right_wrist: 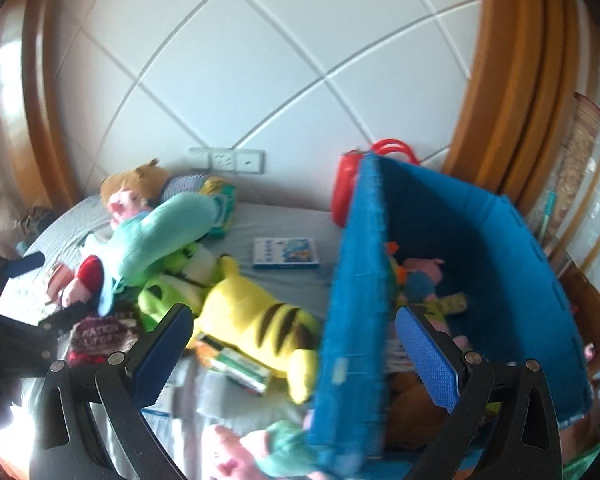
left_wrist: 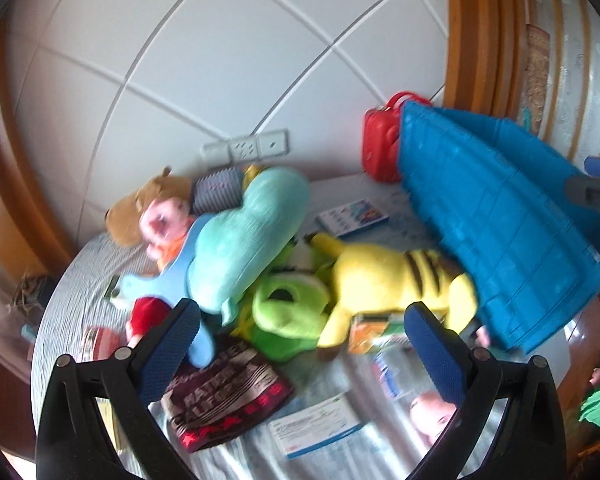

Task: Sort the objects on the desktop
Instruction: 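Move both tools back from the crate toward the items on the bed, then grasp the white-blue paracetamol box with the right tool while the left tool grasps the yellow card box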

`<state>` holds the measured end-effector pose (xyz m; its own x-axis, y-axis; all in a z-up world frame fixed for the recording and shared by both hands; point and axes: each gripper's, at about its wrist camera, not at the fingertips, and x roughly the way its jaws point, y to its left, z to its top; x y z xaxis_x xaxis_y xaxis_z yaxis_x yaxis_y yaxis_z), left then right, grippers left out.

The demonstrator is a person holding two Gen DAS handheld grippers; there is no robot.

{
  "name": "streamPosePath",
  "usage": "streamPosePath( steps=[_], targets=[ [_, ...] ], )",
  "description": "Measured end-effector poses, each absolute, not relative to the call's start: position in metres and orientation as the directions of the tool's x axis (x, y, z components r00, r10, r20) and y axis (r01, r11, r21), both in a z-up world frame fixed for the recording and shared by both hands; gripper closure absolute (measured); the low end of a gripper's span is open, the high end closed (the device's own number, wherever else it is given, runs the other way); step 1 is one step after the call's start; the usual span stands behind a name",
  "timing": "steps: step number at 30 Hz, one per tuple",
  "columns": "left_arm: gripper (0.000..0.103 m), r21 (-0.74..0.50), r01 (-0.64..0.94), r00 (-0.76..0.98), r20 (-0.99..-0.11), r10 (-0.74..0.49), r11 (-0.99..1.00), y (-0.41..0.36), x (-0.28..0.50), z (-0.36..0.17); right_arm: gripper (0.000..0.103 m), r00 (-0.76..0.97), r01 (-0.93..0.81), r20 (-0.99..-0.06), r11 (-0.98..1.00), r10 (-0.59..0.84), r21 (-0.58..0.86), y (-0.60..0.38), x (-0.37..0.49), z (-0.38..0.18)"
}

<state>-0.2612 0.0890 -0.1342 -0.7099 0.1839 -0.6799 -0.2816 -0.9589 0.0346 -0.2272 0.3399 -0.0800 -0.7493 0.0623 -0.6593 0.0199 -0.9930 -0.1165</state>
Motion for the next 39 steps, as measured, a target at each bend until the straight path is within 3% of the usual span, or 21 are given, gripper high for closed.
streamPosePath(
  steps=[12,20,28,39],
  targets=[
    [0.000,-0.004,-0.118,-0.602,-0.795,0.074,-0.993,-0.059,-0.261,-0.227,0.001,-0.625,0.195,-0.778,-0.978,-0.062,-0.079,0.213,-0.261,-0.174],
    [0.000,-0.006,-0.075,-0.537,-0.843,0.045,-0.997,-0.110,-0.252,-0.273,0.001,-0.427,0.326,-0.894,-0.945,-0.136,-0.012,0.144,-0.277,-0.282],
    [0.000,-0.023,-0.049,-0.485,-0.873,0.044,-0.999,-0.137,-0.241,-0.307,0.001,-0.269,0.312,-0.958,-0.950,-0.101,0.013,0.116,-0.283,-0.371],
    [0.000,-0.041,-0.038,-0.457,-0.888,0.054,-0.998,-0.150,-0.234,-0.325,0.001,-0.264,0.371,-0.964,-0.926,-0.037,-0.066,0.087,-0.296,-0.402]
  ],
)
